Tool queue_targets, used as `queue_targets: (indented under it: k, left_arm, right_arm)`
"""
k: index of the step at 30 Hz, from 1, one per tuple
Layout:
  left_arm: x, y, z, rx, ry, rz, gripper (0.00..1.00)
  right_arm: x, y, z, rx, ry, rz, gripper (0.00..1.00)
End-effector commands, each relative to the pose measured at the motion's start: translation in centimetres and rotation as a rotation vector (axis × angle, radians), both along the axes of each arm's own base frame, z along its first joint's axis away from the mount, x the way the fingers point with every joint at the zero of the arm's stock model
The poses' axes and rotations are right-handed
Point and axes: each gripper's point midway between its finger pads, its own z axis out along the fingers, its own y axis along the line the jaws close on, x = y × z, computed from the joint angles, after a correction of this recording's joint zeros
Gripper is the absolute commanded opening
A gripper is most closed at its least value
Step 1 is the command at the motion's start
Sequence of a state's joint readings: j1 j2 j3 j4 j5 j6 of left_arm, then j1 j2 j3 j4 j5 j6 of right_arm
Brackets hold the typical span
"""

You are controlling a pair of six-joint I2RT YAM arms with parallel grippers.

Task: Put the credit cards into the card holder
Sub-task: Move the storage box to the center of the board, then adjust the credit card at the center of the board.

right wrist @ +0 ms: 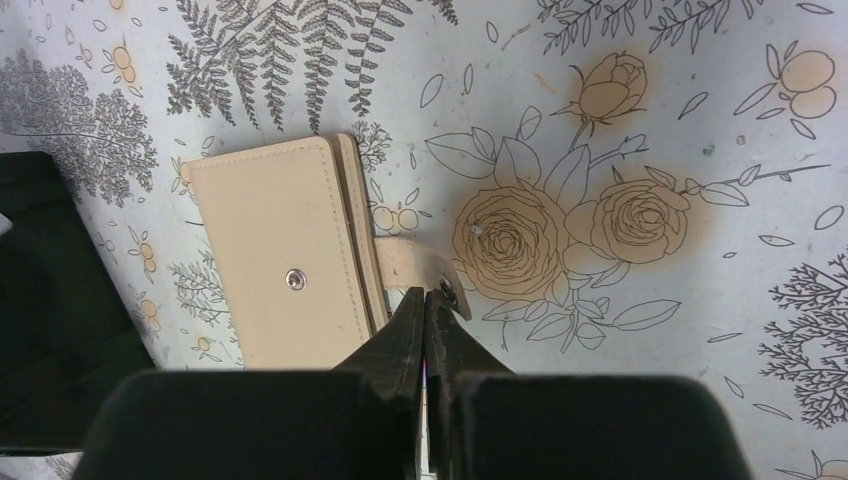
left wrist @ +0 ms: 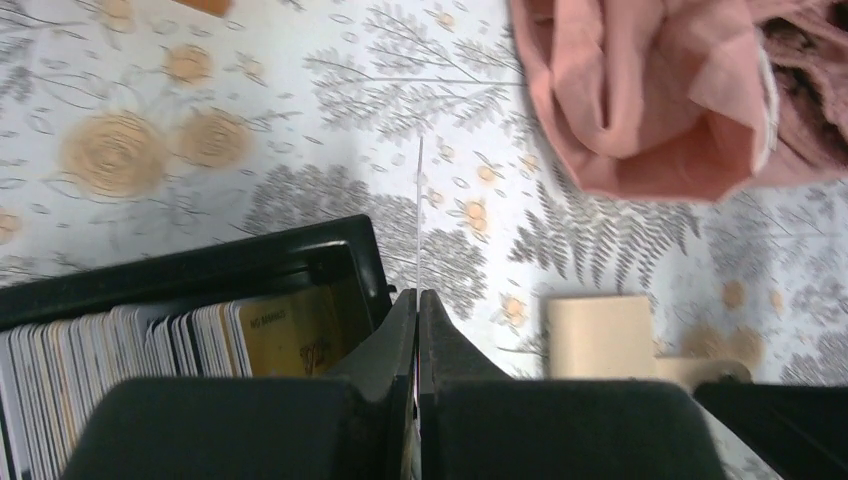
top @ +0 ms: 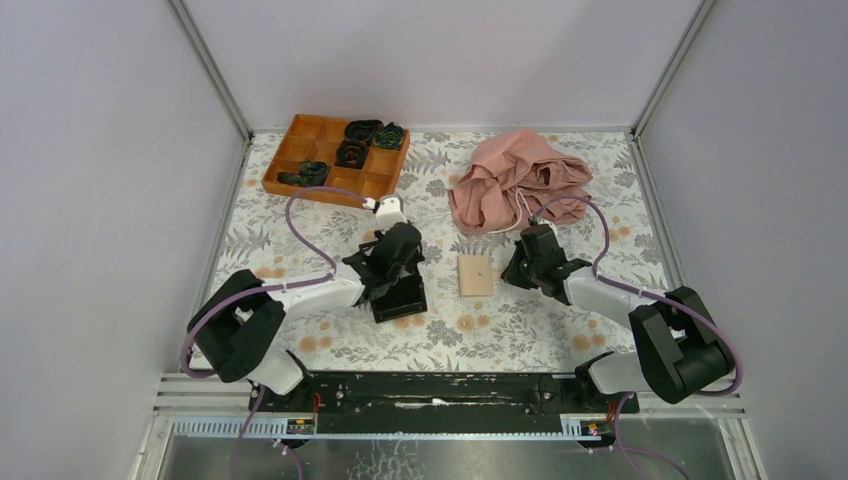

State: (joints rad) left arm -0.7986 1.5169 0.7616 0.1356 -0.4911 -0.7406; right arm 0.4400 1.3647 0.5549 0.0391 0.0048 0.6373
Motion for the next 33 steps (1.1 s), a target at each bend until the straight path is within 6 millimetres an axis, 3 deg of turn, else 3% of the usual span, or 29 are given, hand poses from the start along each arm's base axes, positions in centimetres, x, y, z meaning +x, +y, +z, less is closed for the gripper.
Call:
queue_targets:
  k: [1,8,13,16,20,24,33]
  left_arm:
    - [0.6,4.1,-1.3,0.099,0.025,0.063,0.00]
    - [2.7,5.3,-0.3,0.093,0.008,0.084,0.00]
    - [2.9,0.5,4.6,-0.129,-0.081,-0.083,0.00]
    - [1.8,-2.7,7.2,-0.261,-0.117,-0.189,0.00]
    - [-0.3,-6.1,9.2,-0.366,-0.129,-0.280,0.00]
    - [-2.0,-8.5,9.2,-0.483,-0.096,-0.336,0.00]
    - [-4.2,-12.3,6.6,-0.661,-0.023,-0.408,0.00]
  right_arm:
    - [0.3,0.3,0.8,0.029,-0.034,0.013,0.00]
    - [0.4,0.4,1.1,0.036,-0.040,0.021,0.00]
    - [0.5,0.5,1.4,0.039,-0.048,0.025,0.00]
    - [0.6,0.6,1.7,0.046,-0.056,0.025,0.00]
    - [0.9,0.4,2.1,0.059,-0.064,0.013,0.00]
    - [1.1,0.1,2.5,0.085,-0.071,0.000,0.00]
    - [1.3,-0.5,3.0,0.239,-0.070,-0.025,0.02]
